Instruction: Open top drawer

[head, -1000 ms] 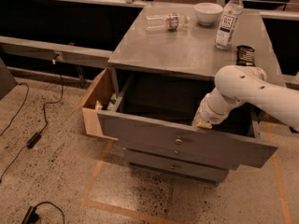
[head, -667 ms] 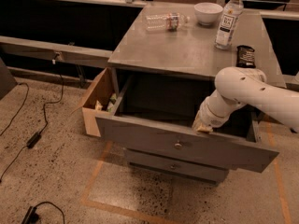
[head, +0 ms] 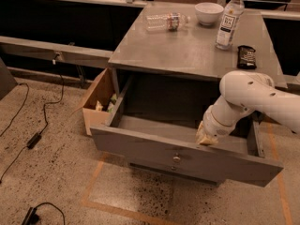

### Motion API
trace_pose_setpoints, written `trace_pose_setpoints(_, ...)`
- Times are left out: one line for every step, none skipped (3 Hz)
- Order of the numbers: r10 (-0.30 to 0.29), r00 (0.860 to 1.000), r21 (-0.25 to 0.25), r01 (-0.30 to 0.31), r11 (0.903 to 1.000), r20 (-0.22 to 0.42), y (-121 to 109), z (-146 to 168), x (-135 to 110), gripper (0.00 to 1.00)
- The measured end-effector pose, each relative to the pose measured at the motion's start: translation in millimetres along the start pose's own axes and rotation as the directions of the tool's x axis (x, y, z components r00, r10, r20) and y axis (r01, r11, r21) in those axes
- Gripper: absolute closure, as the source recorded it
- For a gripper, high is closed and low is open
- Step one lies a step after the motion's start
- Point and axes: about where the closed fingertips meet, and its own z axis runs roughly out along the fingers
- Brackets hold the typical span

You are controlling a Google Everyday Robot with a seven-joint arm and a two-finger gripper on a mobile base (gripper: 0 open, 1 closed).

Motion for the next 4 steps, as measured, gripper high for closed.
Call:
trace_pose_setpoints(0.028,1.0,-0.064,-0.028,0.9975,0.0,33,-1,2,1.0)
trace_pose_setpoints(0.059,0.998,-0.118,-0.058,0.9913,0.001,63,-6,3,1.0)
trace_pose_setpoints(0.084,0.996,-0.123,-0.082,0.989,0.012,80,-18,2,1.0)
trace_pose_setpoints(0.142,0.989,-0.078,-0.138,0.9874,0.048,79,-33,3,1.0)
